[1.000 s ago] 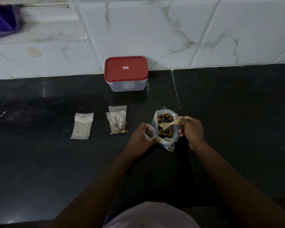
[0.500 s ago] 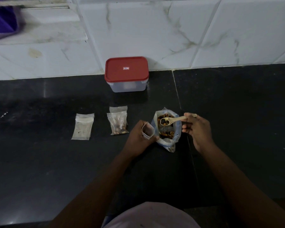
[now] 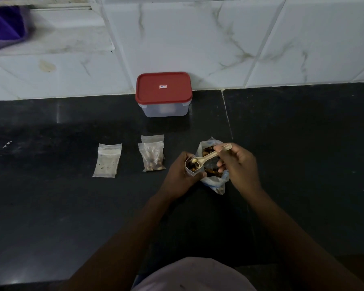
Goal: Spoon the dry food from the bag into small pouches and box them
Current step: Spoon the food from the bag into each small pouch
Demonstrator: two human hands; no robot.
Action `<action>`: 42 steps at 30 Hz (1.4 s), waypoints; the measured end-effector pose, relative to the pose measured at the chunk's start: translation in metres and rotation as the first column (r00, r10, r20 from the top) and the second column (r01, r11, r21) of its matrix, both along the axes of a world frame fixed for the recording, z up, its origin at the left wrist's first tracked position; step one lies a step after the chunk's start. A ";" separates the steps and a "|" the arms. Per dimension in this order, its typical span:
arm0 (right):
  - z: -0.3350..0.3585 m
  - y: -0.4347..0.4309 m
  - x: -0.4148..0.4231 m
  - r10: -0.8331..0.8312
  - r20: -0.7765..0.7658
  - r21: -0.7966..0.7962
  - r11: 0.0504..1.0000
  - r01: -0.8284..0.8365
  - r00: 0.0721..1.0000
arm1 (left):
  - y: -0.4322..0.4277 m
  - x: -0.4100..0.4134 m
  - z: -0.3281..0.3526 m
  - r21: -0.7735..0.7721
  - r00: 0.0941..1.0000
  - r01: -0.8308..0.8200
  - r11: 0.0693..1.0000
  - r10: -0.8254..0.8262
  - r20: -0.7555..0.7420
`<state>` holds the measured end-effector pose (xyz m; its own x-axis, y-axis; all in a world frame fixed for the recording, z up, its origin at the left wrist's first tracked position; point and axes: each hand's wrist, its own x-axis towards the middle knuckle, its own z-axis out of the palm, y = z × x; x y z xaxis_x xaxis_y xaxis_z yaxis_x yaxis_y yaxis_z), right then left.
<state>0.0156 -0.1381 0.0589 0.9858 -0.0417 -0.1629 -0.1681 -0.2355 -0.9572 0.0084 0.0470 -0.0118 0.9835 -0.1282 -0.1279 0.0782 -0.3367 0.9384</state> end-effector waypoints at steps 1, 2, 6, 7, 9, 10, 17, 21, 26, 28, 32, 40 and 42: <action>0.000 0.000 -0.003 0.051 0.027 -0.045 0.998 -0.050 0.998 | 0.000 0.000 0.000 -0.002 1.000 -0.001 1.000 0.001 0.005; 0.001 0.001 -0.005 0.126 0.059 -0.098 0.988 -0.120 0.990 | -0.001 -0.001 0.000 -0.006 1.000 0.000 1.000 0.000 0.005; 0.001 -0.003 -0.011 0.415 0.259 -0.318 0.889 -0.328 0.872 | -0.001 -0.001 -0.001 -0.034 1.000 -0.008 0.999 0.008 0.008; -0.001 -0.005 -0.012 0.409 0.292 -0.317 0.894 -0.316 0.865 | -0.001 -0.001 -0.001 -0.036 1.000 -0.008 0.999 0.008 0.009; -0.002 -0.008 -0.014 0.299 0.298 -0.218 0.946 -0.240 0.906 | 0.001 0.000 -0.002 -0.031 1.000 -0.005 1.000 0.005 0.001; -0.002 -0.010 -0.015 0.203 0.269 -0.127 0.976 -0.175 0.942 | 0.002 0.000 -0.003 -0.028 1.000 -0.005 1.000 0.005 -0.006; -0.009 -0.028 -0.003 -0.360 -0.019 0.091 0.928 0.361 0.933 | 0.003 -0.001 0.002 0.007 0.998 -0.032 0.999 0.033 -0.057; -0.025 -0.030 -0.004 -0.320 -0.093 -0.100 0.945 0.311 0.943 | 0.002 -0.003 0.007 0.003 0.992 -0.009 1.000 0.009 -0.125; -0.034 -0.024 -0.007 -0.262 -0.133 -0.272 0.937 0.219 0.956 | 0.005 -0.003 0.014 0.002 0.981 0.057 0.998 -0.055 -0.184; -0.031 -0.022 -0.010 -0.208 -0.015 -0.448 0.876 0.180 0.978 | 0.005 -0.003 0.015 0.020 0.982 0.055 0.998 -0.050 -0.183; -0.007 -0.006 -0.021 -0.030 0.193 -0.373 0.922 0.102 0.981 | 0.006 -0.005 0.011 0.102 0.988 0.040 0.994 -0.024 -0.155; 0.001 0.038 -0.027 0.127 -0.093 -0.218 0.965 -0.145 0.987 | 0.012 -0.013 0.027 0.112 0.997 -0.015 0.994 0.024 -0.079; -0.001 0.043 -0.027 0.140 -0.083 -0.227 0.961 -0.156 0.987 | 0.017 -0.014 0.027 0.109 0.998 -0.037 0.993 0.043 -0.054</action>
